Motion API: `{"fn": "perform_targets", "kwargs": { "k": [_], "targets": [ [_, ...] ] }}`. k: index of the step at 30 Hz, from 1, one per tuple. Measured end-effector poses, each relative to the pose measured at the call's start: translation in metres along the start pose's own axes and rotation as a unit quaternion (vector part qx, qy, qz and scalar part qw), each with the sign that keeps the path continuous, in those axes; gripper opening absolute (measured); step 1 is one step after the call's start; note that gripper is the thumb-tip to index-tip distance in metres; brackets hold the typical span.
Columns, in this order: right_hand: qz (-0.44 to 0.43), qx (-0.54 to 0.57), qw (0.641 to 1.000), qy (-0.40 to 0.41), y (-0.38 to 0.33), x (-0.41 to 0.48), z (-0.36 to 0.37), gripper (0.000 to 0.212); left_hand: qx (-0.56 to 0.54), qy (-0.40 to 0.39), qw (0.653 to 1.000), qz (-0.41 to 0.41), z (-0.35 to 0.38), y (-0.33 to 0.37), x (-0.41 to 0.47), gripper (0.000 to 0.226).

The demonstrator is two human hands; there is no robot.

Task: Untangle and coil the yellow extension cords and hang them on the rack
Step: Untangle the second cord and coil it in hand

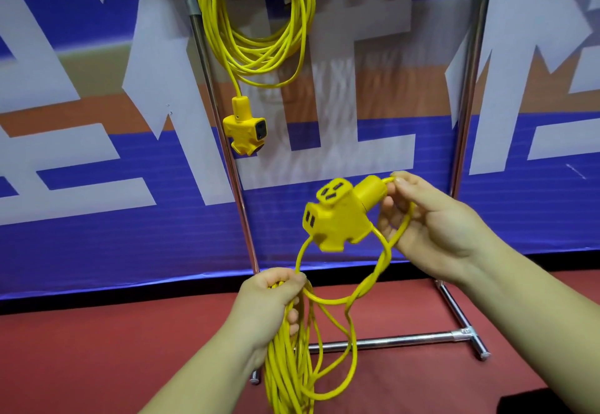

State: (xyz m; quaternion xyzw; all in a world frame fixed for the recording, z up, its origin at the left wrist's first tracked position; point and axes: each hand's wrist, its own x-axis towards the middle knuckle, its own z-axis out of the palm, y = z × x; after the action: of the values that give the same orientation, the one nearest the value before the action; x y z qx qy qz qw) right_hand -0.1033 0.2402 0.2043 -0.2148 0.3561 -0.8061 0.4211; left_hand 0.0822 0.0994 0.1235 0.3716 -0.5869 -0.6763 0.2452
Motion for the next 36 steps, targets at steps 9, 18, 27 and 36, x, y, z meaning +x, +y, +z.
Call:
{"fn": "perform_targets", "kwargs": {
  "k": [9,18,27,36],
  "targets": [
    [0.007,-0.180,0.969,0.170,0.009,0.018,-0.027,0.017,0.007,-0.002,0.999,0.052,0.001,0.002,-0.006,0.016],
    [0.072,-0.434,0.898,-0.012,0.009,0.000,-0.019,0.024,0.008,0.016,0.994,0.112,-0.001,0.007,-0.005,0.019],
    [-0.182,-0.677,0.695,-0.158,0.018,-0.007,-0.015,0.035,-0.023,0.022,0.996,0.086,-0.005,0.005,-0.003,0.019],
    [-0.331,-0.800,0.469,-0.173,0.023,-0.002,-0.010,0.034,-0.027,0.025,0.998,0.053,-0.004,0.004,-0.002,0.016]
  ]
}}
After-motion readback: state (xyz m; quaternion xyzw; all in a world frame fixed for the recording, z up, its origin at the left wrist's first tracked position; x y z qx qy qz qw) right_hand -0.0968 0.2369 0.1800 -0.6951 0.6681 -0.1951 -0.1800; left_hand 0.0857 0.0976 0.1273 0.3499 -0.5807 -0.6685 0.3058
